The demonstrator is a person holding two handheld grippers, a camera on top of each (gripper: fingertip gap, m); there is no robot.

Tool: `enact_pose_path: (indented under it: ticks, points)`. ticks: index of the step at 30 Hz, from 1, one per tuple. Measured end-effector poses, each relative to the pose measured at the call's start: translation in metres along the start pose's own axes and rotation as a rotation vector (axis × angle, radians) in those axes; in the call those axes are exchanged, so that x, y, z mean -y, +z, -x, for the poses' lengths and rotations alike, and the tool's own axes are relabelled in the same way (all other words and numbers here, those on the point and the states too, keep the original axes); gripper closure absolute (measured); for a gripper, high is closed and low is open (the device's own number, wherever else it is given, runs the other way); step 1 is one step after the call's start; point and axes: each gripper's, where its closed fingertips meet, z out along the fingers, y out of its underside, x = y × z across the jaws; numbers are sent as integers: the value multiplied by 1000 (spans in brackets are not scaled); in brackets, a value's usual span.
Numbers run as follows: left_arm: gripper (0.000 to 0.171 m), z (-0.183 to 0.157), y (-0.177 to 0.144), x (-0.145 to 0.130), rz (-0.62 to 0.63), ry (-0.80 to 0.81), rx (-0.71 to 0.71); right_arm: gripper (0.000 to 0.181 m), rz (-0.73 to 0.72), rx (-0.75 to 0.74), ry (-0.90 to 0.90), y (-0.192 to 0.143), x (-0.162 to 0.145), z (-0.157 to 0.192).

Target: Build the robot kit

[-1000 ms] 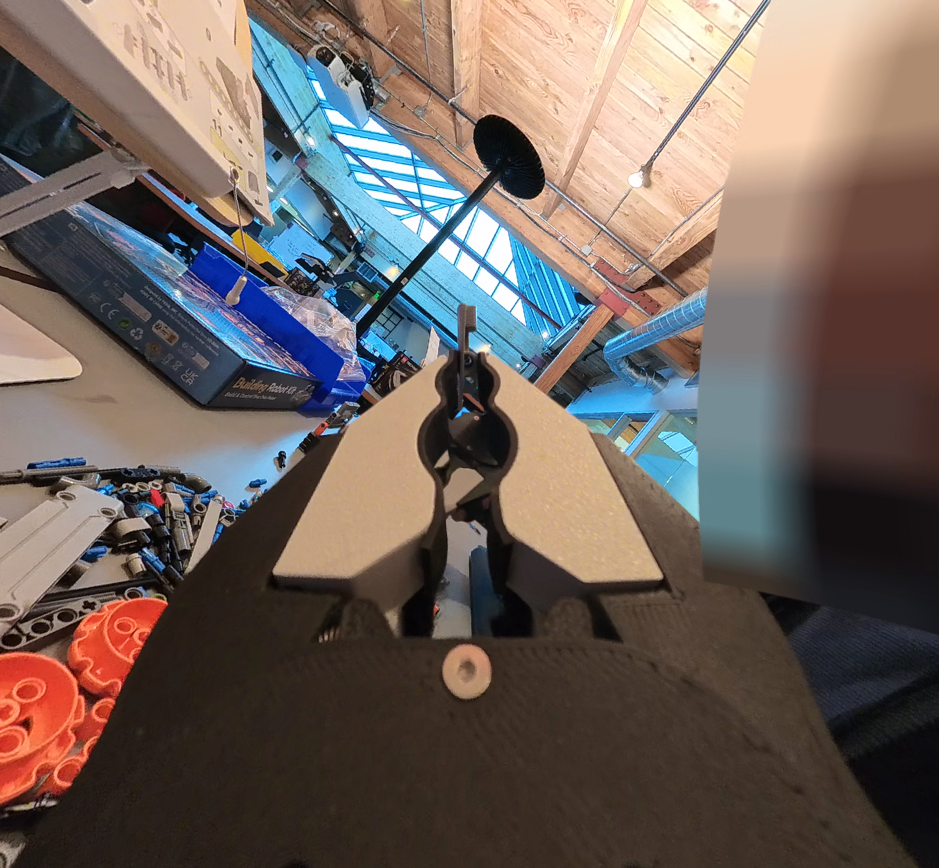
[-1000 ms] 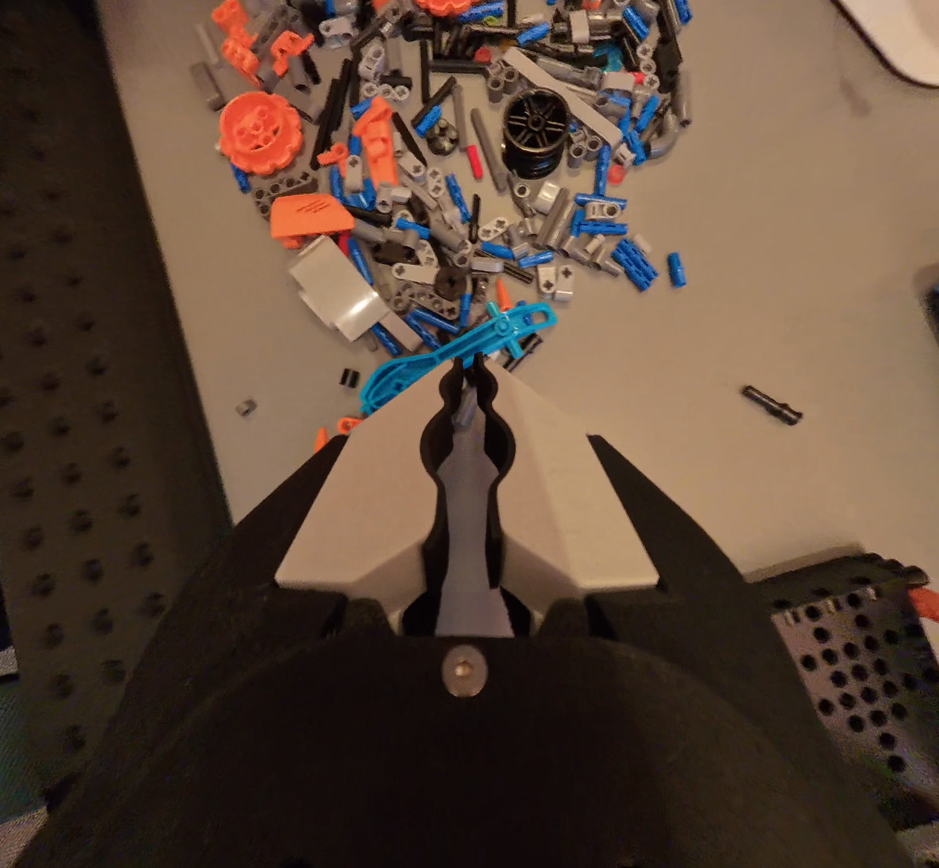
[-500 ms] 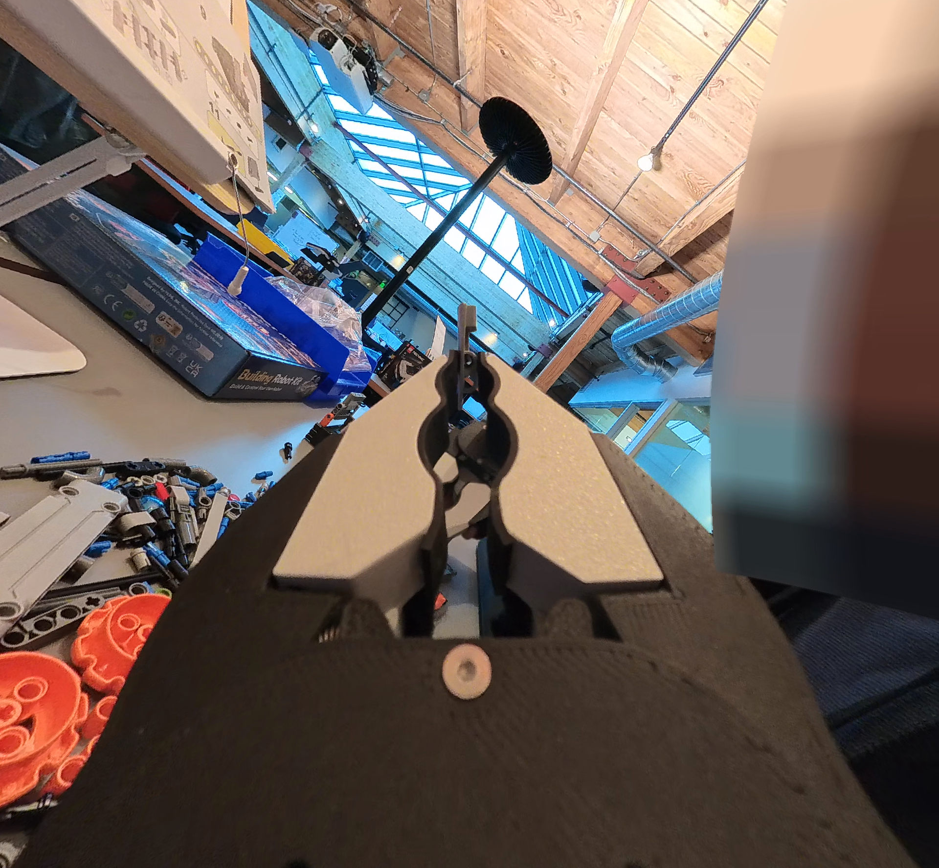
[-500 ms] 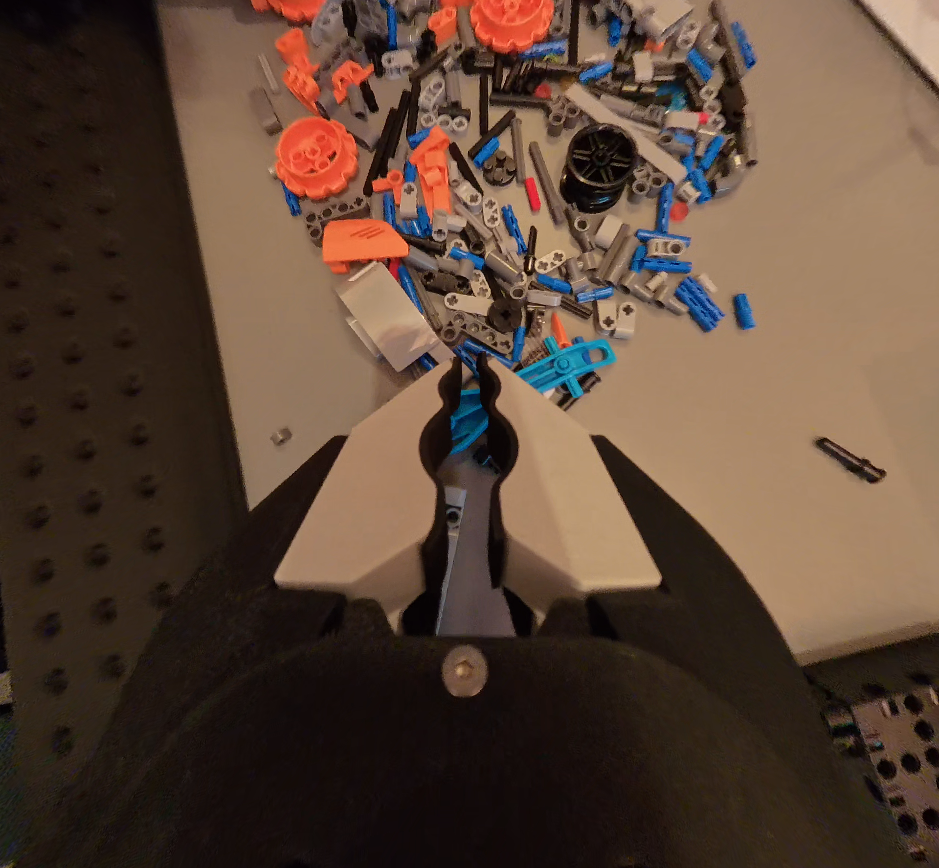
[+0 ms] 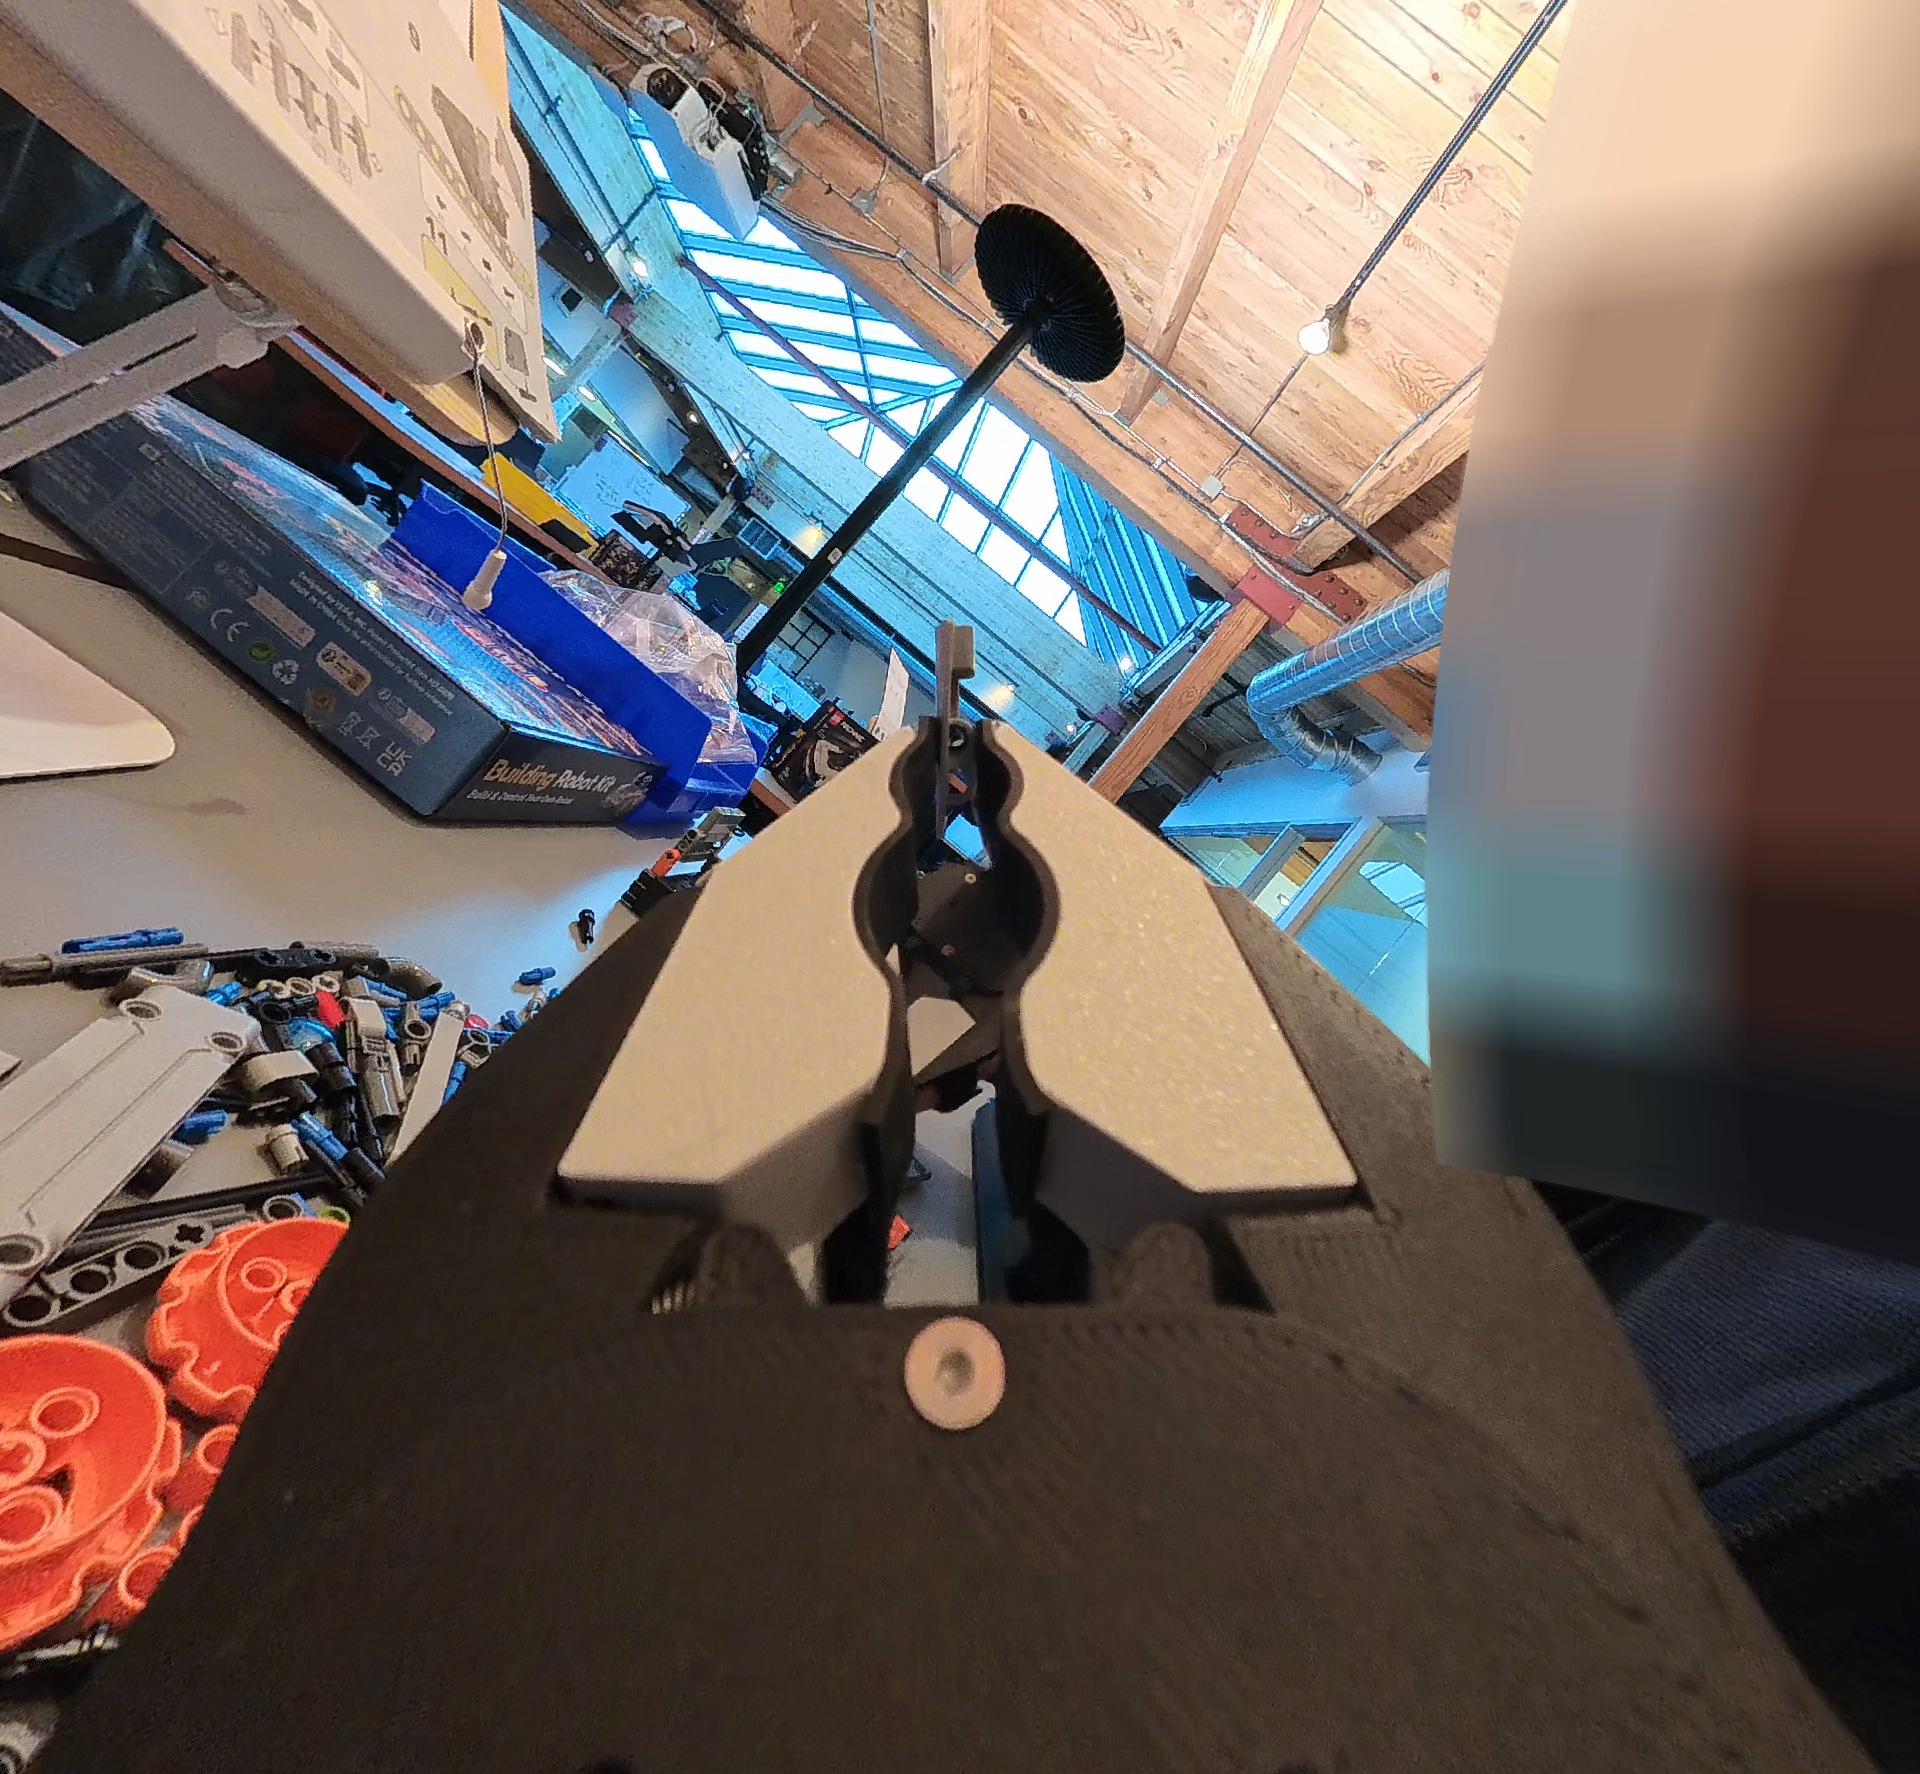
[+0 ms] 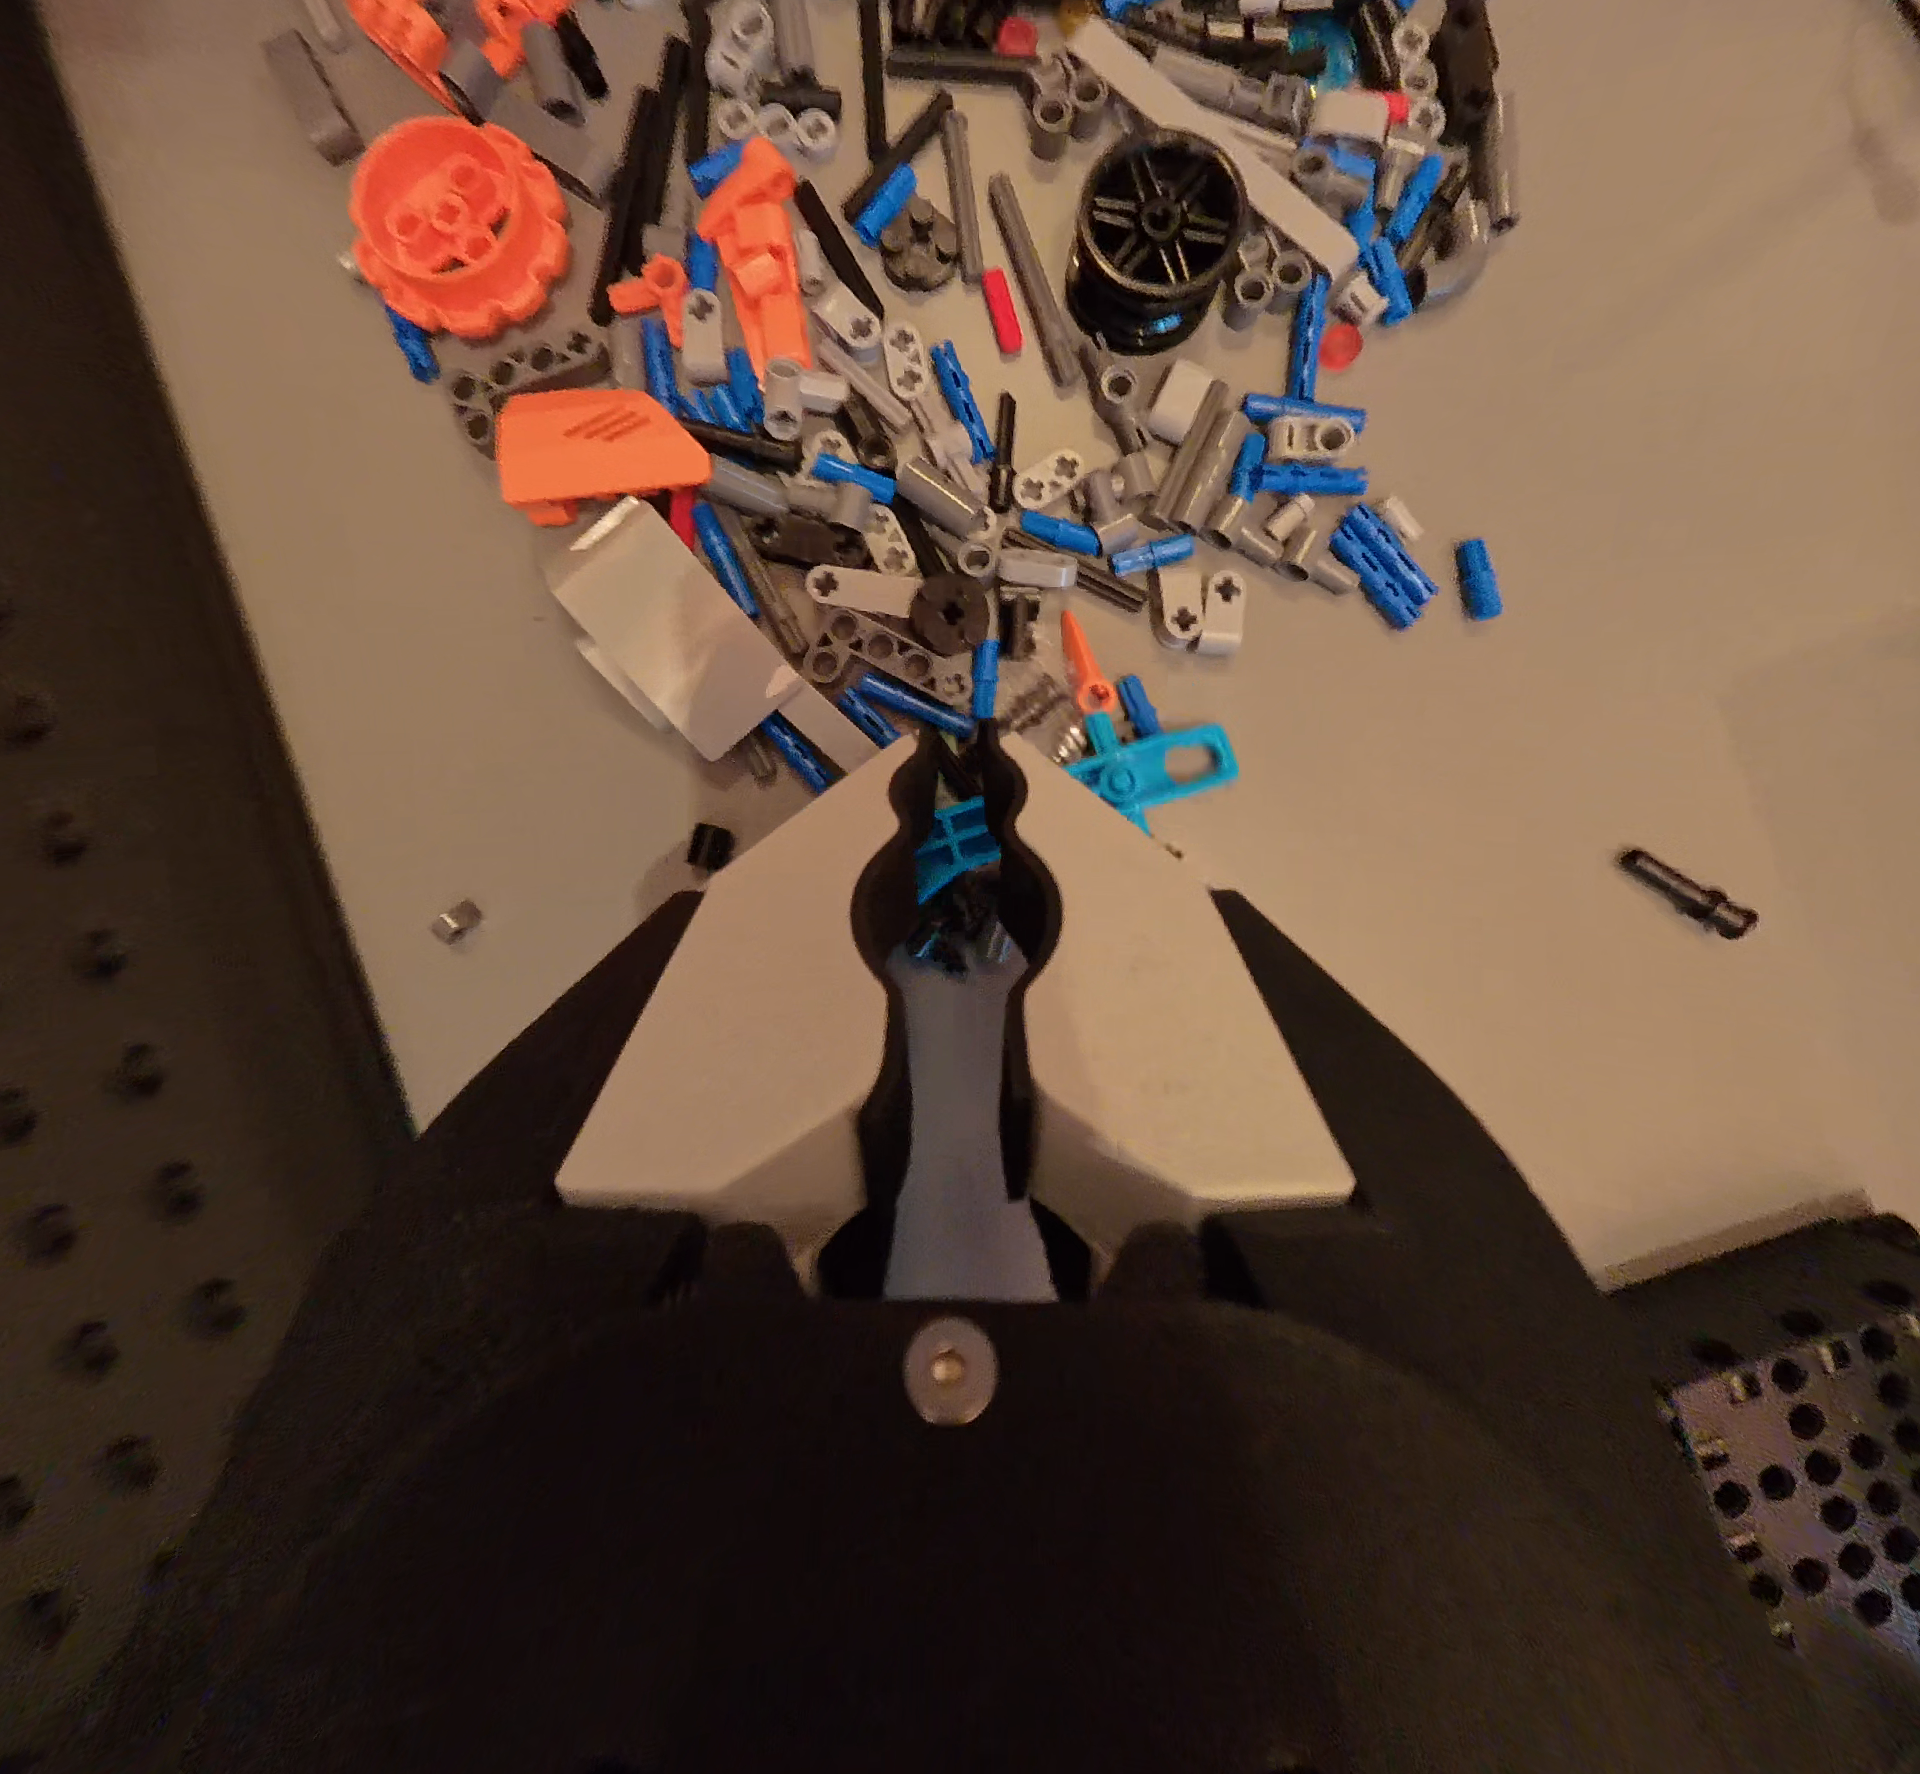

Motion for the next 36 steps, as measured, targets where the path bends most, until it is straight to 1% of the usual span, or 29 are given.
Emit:
enact_pose_path:
  ticks: [5, 10, 12, 14, 16, 19, 23, 26, 30, 32, 36]
  points:
    - [168, -1, 0, 0, 0, 0, -4, 175, 9, -35, 56, -6, -7, -8]
    - [168, -1, 0, -1, 3, -3, -7, 173, 57, -55, 80, -16, -20, -13]
    - [168, -1, 0, 0, 0, -2, -7, 172, 71, -30, 85, -21, -25, -10]
    - [168, -1, 0, 1, -1, -2, -7, 172, 108, -39, 94, -25, -32, -11]
    - [168, -2, 0, 0, 2, -3, -9, 171, 107, -43, 103, -28, -33, -13]
    - [168, -2, 0, 0, 3, -1, -8, 171, 75, -57, 100, -31, -28, -18]
    - [168, -1, 0, 0, 1, 0, -3, 175, 38, -55, 67, -26, -17, -16]
    - [168, -1, 0, 1, 0, 4, -1, 176, -39, -34, 21, -20, 8, -7]
    - [168, 0, -2, 3, -10, 11, 5, 177, -88, 14, -24, -6, 40, 3]
    - [169, -1, -3, 5, -17, 16, 4, 177, -87, 30, -54, 2, 52, 5]
    - [167, -3, -4, 8, -28, 14, -2, 176, -33, 61, -102, 19, 59, 3]
